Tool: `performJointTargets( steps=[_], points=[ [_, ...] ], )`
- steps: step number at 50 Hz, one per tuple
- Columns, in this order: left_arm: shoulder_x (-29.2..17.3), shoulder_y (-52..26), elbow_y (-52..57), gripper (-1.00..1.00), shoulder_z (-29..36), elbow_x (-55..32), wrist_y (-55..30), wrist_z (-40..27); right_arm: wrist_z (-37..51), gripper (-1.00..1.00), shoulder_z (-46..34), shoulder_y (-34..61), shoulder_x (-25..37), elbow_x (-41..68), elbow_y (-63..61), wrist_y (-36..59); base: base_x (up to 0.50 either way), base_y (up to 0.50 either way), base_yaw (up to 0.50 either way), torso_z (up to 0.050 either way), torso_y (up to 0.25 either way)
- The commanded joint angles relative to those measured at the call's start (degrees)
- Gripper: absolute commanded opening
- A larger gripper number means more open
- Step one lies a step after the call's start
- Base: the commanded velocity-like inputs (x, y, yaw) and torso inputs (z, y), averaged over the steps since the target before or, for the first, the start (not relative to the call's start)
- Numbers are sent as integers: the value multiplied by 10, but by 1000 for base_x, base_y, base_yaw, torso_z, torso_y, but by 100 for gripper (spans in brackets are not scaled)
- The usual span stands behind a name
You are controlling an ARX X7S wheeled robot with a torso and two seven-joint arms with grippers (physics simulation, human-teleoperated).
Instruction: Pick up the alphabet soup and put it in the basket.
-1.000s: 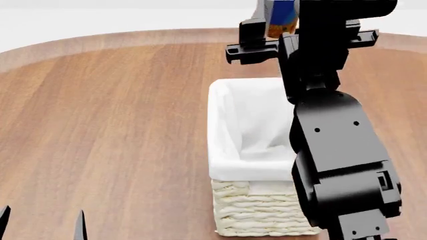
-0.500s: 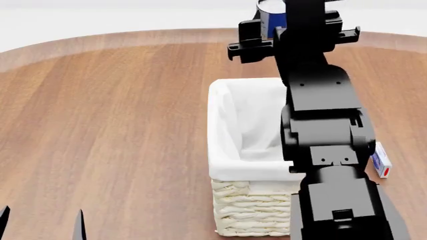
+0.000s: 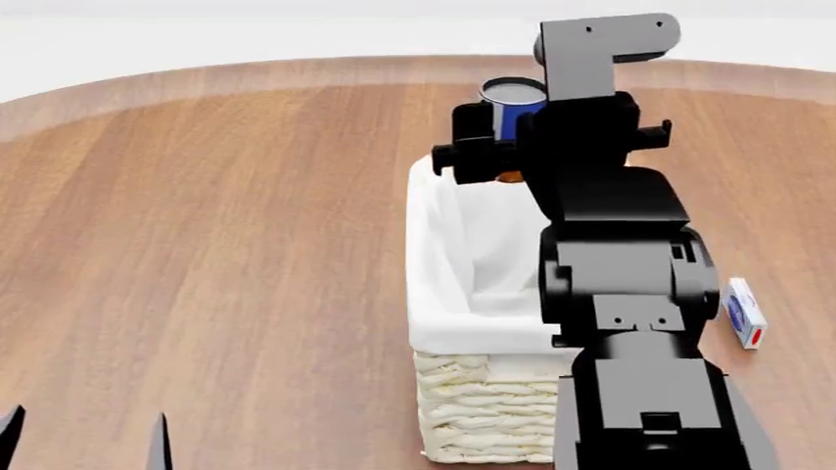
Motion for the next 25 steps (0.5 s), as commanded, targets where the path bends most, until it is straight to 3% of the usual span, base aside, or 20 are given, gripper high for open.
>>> performJointTargets(
  steps=[1,25],
  points=[
    [0,-2,-4,100,4,-1,-1,0,10,-100,38,-15,2,-27,0,-8,0,0,0,0,0],
    [-3,-8,-8,100,7,-5,-5,-2,24,-100,46,-69,-2,-30,0,-2,0,0,0,0,1]
  ],
)
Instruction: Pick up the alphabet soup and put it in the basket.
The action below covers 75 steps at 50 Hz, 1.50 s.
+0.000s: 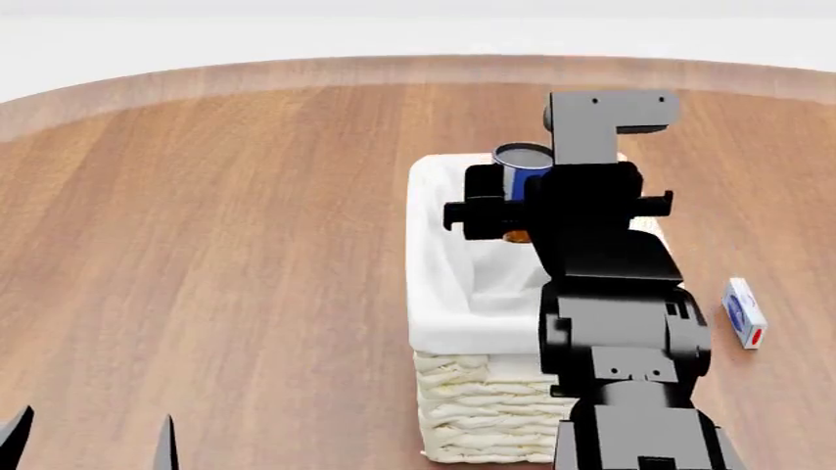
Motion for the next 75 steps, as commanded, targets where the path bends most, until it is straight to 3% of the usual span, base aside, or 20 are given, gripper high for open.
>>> performJointTargets(
  steps=[1,32,33,45,55,75],
  points=[
    [-1,-3,-3,100,0,-2,-1,-1,4,-100,8,-15,-5,-13,0,-1,0,0,0,0,0],
    [-6,1,-7,100,-2,-5,10,-8,7,-100,20,-38,1,-12,0,-4,0,0,0,0,1],
    [-6,2,-5,100,-2,-6,10,-8,10,100,21,-37,1,-12,0,-2,0,0,0,0,0],
    [-7,1,-8,100,-1,-7,12,-9,14,100,24,-34,2,-11,0,-25,0,0,0,0,0],
    [-9,1,-5,100,1,-6,10,-12,2,100,46,-18,2,-5,0,-126,0,0,0,0,0],
    [-12,2,4,100,6,-6,8,-14,-23,100,38,43,17,-11,-1,-210,0,0,0,0,0]
  ],
)
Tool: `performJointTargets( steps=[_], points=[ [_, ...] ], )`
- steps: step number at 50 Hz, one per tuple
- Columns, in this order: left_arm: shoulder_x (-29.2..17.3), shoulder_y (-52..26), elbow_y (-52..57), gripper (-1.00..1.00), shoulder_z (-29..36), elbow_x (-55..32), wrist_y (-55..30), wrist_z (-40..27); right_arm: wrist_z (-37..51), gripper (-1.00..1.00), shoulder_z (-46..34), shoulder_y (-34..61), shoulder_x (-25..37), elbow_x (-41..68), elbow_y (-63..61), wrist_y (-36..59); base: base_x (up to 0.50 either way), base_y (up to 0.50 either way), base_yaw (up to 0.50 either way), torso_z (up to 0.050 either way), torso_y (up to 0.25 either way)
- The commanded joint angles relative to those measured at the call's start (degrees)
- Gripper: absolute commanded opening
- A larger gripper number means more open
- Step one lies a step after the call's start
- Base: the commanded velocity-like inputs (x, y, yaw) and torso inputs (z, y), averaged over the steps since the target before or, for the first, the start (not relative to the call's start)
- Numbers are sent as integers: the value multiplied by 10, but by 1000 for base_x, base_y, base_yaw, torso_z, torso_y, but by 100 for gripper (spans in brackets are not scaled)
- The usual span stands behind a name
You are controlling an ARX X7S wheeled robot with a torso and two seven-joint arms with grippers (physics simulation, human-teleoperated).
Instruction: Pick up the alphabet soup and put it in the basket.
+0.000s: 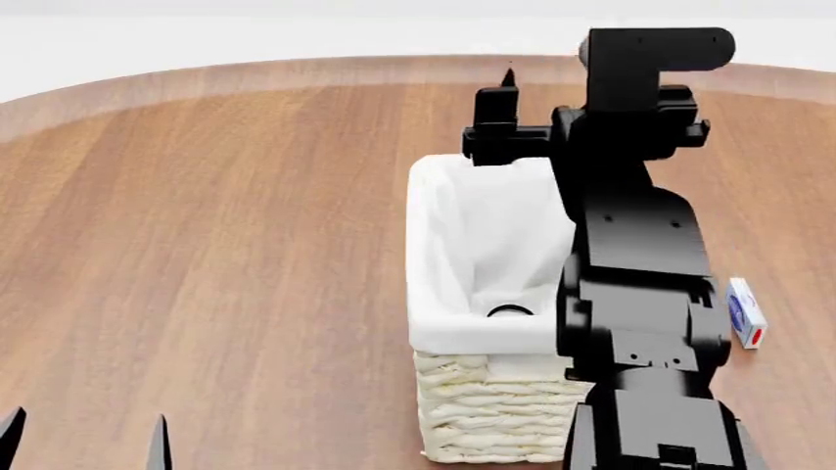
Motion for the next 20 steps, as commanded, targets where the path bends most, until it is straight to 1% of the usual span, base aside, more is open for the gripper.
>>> performJointTargets(
  steps=[1,2,3,4,5,7,10,12,15,20],
  points=[
    [-3,1,6,100,3,1,-3,-2,-21,100,-4,28,6,-2,-3,-68,0,0,0,0,0],
    [-3,1,6,100,3,1,-3,-2,-20,100,-7,18,6,-4,-30,-57,0,0,0,0,0],
    [-3,0,6,100,3,1,-3,-2,-25,100,-5,-49,3,1,-116,29,0,0,0,0,0],
    [-3,0,5,100,3,0,-2,-1,-31,100,-2,-87,1,9,-202,96,0,0,0,0,0],
    [-2,-1,3,100,5,1,-2,-1,-34,100,2,-115,-1,19,-288,140,0,0,0,0,0],
    [-2,-2,2,100,8,3,-2,-1,-33,100,-8,-142,1,13,-460,173,0,0,0,0,0],
    [-3,-1,8,100,8,3,-6,-2,-19,100,-16,-177,3,5,-557,214,0,0,0,0,0],
    [-5,-1,10,100,7,3,-7,-3,-10,100,-23,-189,5,-4,-587,224,0,0,0,0,0],
    [-5,0,10,100,8,3,-6,-4,-8,100,-21,-225,4,3,-684,267,0,0,0,0,0],
    [-6,0,11,100,8,4,-6,-5,-2,100,-22,-255,8,6,-776,306,0,0,0,0,0]
  ],
)
